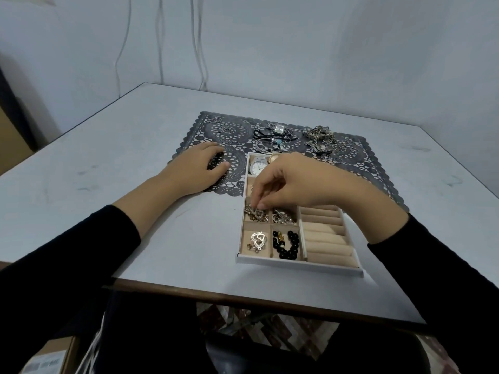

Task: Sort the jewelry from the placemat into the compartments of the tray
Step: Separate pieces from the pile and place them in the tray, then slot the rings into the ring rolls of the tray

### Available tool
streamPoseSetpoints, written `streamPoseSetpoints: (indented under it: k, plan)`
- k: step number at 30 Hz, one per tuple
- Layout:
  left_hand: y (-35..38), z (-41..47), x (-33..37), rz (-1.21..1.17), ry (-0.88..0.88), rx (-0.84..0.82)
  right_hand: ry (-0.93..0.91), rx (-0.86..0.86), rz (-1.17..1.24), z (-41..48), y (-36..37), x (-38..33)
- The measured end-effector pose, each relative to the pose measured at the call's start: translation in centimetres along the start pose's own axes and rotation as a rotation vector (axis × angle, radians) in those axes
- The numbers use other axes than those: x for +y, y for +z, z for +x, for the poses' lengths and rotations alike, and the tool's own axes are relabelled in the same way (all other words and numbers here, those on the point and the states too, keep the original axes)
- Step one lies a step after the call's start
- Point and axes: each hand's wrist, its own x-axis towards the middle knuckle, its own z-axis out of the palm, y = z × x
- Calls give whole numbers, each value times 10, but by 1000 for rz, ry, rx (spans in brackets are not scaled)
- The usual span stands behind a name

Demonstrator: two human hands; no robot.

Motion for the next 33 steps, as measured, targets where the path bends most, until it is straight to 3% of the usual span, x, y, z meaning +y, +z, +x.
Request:
streamPoseSetpoints:
  k: [8,12,21,25,33]
  plan:
    - [1,0,-1,1,-3,0,-26,44,-42,-2,4,2]
    - [1,1,-3,-2,-1,-9,-44,80,76,-11,-2,11]
    - [3,19,1,-66,39,0,114,561,317,-31,-24,78]
    - [2,35,4,-125,59,31,251,763,232,-29,-31,113]
    - [9,74,-3,-112,107,-63,423,641,-99,-12,-34,150]
